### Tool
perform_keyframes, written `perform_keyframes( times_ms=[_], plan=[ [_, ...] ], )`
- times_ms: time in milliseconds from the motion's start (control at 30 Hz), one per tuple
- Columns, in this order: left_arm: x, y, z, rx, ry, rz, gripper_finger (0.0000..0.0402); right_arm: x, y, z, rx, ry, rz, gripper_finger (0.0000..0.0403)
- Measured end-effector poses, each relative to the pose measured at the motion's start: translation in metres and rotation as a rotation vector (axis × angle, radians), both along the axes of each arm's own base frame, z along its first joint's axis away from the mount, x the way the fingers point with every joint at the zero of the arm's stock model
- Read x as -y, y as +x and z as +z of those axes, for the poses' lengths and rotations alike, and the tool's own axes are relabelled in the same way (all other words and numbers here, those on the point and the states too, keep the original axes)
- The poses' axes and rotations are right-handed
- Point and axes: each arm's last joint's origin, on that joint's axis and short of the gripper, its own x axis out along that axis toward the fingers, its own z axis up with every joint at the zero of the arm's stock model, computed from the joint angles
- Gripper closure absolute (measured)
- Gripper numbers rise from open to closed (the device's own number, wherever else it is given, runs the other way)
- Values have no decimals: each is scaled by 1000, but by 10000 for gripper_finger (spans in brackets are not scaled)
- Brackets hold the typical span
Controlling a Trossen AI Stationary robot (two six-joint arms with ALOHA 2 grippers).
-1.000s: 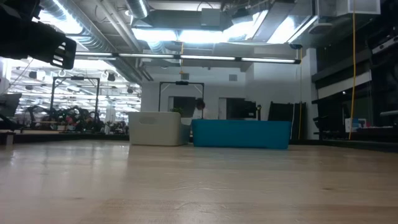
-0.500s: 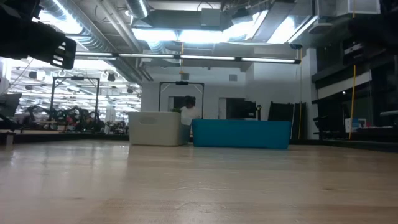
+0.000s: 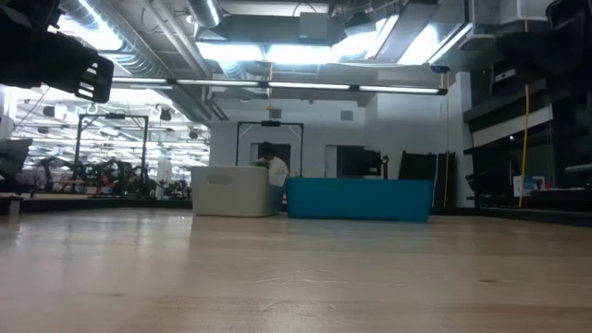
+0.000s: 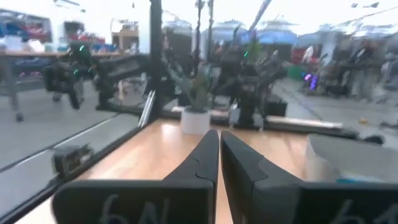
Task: Sort pens & pencils
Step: Return to Home Position
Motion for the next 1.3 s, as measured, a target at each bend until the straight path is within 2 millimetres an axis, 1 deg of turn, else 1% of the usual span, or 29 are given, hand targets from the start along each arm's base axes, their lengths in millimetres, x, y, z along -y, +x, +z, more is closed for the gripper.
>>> perform_keyframes(
  times_ms=[67, 267, 367, 467, 1300],
  plan=[
    [0, 0, 0, 1, 0, 0, 325, 1, 0, -2, -18, -7, 20, 382],
    [0, 0, 0, 1, 0, 0, 325, 4, 0, 1, 14, -33, 92, 382],
    [0, 0, 0, 1, -1, 0, 325, 6, 0, 0, 0, -19, 103, 382],
    [0, 0, 0, 0, 0, 0, 325, 7, 0, 0, -10, 15, 91, 382],
    [0, 0, 0, 0, 0, 0, 325, 8, 1, -1, -25, 18, 76, 382]
  ],
)
